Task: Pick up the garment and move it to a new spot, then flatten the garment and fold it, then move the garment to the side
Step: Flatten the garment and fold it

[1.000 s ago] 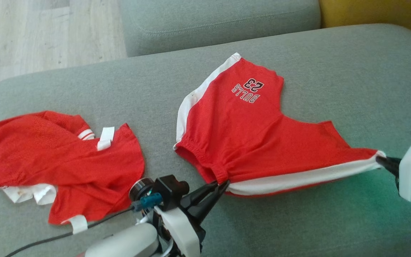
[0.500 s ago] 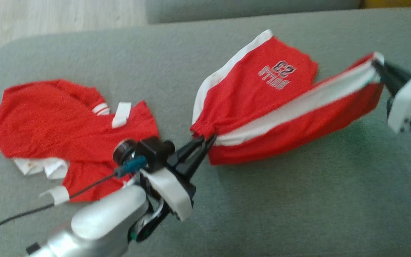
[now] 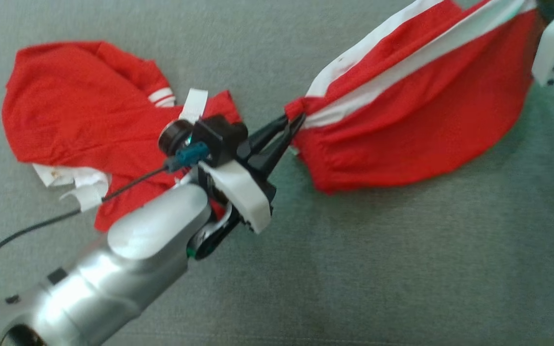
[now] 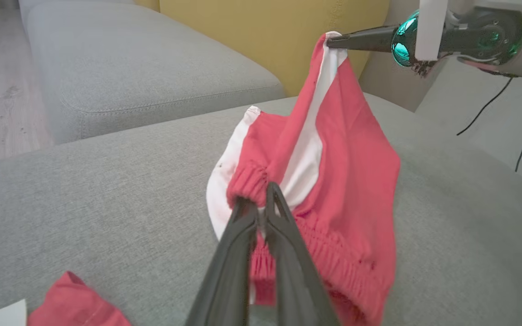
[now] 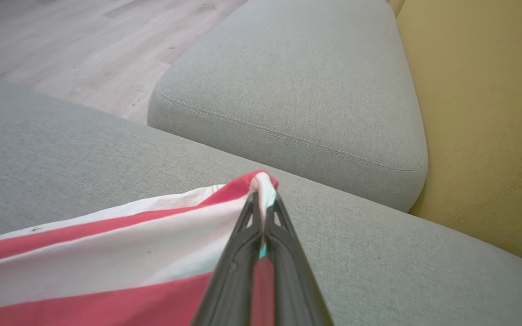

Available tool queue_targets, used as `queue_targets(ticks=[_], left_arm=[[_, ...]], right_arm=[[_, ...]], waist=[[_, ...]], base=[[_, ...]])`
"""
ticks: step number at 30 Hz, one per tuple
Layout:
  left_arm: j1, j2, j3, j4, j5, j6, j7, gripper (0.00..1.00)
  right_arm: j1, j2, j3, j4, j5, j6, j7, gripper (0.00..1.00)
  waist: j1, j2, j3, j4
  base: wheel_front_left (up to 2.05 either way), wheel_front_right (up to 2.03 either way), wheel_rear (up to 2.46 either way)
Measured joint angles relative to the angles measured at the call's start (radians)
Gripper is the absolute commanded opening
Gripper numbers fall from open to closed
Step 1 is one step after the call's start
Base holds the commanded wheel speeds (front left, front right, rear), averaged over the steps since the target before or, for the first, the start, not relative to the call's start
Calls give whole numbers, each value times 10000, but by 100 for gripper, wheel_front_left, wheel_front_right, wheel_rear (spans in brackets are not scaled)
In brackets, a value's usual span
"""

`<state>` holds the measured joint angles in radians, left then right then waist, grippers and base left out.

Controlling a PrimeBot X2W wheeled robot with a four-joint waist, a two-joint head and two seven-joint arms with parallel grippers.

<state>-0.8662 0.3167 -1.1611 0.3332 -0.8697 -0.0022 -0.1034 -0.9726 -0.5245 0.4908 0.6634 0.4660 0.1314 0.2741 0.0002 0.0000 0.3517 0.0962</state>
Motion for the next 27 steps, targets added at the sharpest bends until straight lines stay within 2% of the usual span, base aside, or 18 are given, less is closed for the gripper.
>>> queue_targets(ticks=[9,22,23,24,26,27], left_arm=[[-548,-543,-2,1035,268,-263,-437,0],[-932,-1104,-15,1871,343,-520,-694,0],[-932,-1133,-15,1927,343,-522,-694,2],[-932,-1160,-19,2008,336,-522,-692,40],[-932,-1195,-36,2151,334,-510,-681,100],[-932,-1195,-38,2230,336,-491,-681,100]], right_arm=[[-1175,286,523,1921,-894,0,-765,0],[-2167,537,855,3777,-965,0,-1728,0],[-2221,594,859,3958,-945,0,-1684,45],[-2263,639,851,4077,-966,0,-1714,100],[-2354,709,796,4376,-988,0,-1839,100],[-2406,734,736,4521,-984,0,-1952,100]], waist=[[-1,0,876,497],[-2,0,1292,944],[-2,0,1308,959],[-2,0,1326,971],[-1,0,1350,987],[-1,0,1350,984]], base=[[0,0,0],[0,0,0],[0,0,0],[0,0,0],[0,0,0],[0,0,0]])
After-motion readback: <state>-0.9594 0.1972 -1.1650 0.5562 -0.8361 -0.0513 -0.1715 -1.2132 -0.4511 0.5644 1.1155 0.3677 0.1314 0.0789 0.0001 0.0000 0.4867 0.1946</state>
